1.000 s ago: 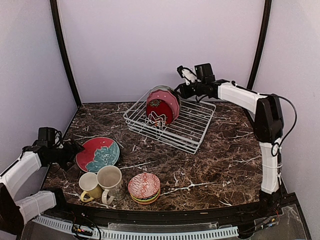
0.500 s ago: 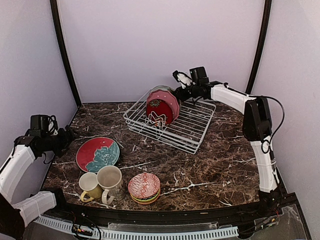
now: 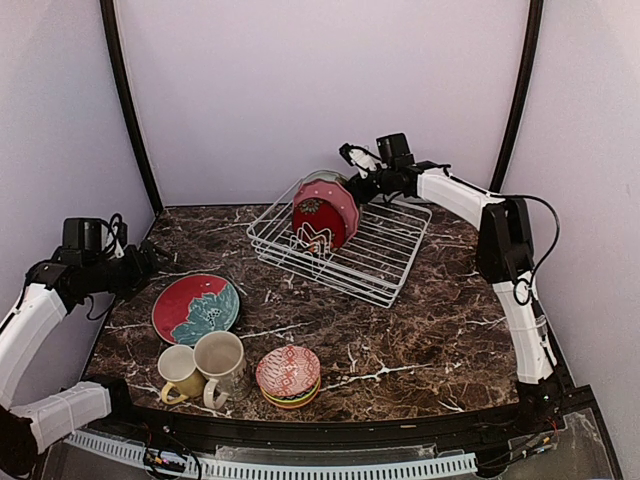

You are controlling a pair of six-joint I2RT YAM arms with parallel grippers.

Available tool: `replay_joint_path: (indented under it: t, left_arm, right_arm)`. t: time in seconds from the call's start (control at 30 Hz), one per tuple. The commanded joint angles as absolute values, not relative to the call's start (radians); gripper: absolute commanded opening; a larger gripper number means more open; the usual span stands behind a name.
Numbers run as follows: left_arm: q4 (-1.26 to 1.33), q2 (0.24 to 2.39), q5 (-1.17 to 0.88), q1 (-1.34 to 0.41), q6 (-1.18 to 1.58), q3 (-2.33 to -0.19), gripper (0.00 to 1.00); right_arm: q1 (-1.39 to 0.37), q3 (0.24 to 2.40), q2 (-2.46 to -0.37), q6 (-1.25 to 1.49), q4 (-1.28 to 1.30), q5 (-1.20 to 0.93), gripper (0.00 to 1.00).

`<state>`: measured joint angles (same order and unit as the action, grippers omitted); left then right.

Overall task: Unload the mixed dishes from the dish rack
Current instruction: Grab the plate from the dish rack.

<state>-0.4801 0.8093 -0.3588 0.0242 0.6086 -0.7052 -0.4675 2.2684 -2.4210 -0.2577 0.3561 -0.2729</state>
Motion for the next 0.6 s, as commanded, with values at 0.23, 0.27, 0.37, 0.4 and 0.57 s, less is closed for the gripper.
replay_joint_path:
  t: [0.23,0.27,0.37,0.4,0.57]
  left_arm:
    - [-0.482,0.779,-0.390,-0.035,0.601,-0.731,0.92]
    - [-0.481,0.774,-0.393,-0.036,0.602,-0.730,0.91]
    - [-0.483,0.754,-0.398,-0.037,0.602,-0.731,0.91]
    - [-0.483,0.751,-0.400,-0.037,0.603,-0.731,0.91]
    - [-0.489,0.727,-0.409,-0.041,0.607,-0.730,0.91]
  right_arm:
    - [-0.474,2.250,-2.238,-0.241,0.393,-0.221,0.00]
    - [-0.475,2.242,-2.215,-0.242,0.393,-0.204,0.00]
    - [-0.475,2.203,-2.153,-0.240,0.380,-0.148,0.00]
    - [-0.474,2.184,-2.132,-0.237,0.371,-0.131,0.00]
    - [-0.474,2.087,-2.033,-0.213,0.327,-0.073,0.00]
